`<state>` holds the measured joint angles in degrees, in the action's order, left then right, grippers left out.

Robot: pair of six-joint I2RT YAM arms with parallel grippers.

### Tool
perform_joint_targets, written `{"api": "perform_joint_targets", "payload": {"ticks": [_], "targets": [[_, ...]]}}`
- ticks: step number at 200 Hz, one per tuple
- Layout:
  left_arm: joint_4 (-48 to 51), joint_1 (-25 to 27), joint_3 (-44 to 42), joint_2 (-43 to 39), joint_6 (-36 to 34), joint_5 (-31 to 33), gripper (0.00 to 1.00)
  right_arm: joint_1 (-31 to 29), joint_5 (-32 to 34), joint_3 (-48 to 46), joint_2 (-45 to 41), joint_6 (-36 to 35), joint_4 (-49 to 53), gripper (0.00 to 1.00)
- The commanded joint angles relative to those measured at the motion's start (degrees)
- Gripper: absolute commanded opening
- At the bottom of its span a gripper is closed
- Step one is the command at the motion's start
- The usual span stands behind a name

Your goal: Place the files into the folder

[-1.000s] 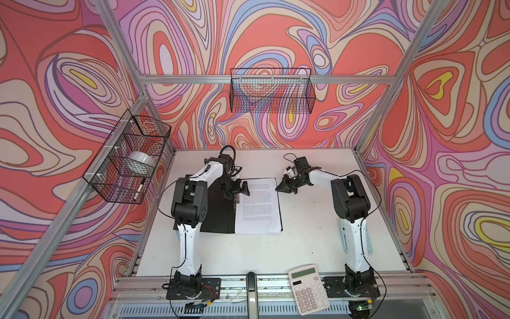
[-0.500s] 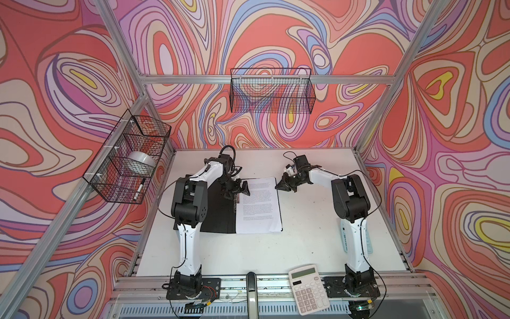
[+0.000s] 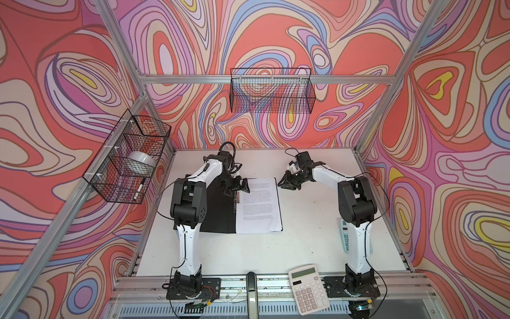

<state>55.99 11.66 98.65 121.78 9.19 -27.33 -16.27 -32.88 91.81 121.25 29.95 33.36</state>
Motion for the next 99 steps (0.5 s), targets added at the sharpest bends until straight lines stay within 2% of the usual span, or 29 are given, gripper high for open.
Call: {"api": "perform_joint_targets", "payload": {"ticks": [1, 20, 50, 73, 99], "targets": [[3.21, 0.20, 2.63, -4.91, -2.19, 1.76, 1.00, -1.20, 7.57, -0.82, -8.20, -3.13, 5.26, 0.27], [4.59, 0.20, 4.31, -6.73, -3.48, 2.69, 1.00, -4.43, 11.83, -1.62, -12.78, -5.19, 11.02, 0.26], [5.71, -0.05, 6.80, -9.96, -5.50, 4.29, 1.00, -14.29, 17.96, -5.07, -17.89, -7.77, 20.58, 0.20], [5.12, -1.08, 7.88, -12.14, -5.50, 4.90, 1.00, -22.58, 19.90, -11.27, -22.85, -5.72, 20.95, 0.14], [6.42, -2.79, 10.98, -12.36, -5.11, 4.37, 1.00, -28.93, 18.54, -17.65, -26.22, -1.30, 17.79, 0.11]]}}
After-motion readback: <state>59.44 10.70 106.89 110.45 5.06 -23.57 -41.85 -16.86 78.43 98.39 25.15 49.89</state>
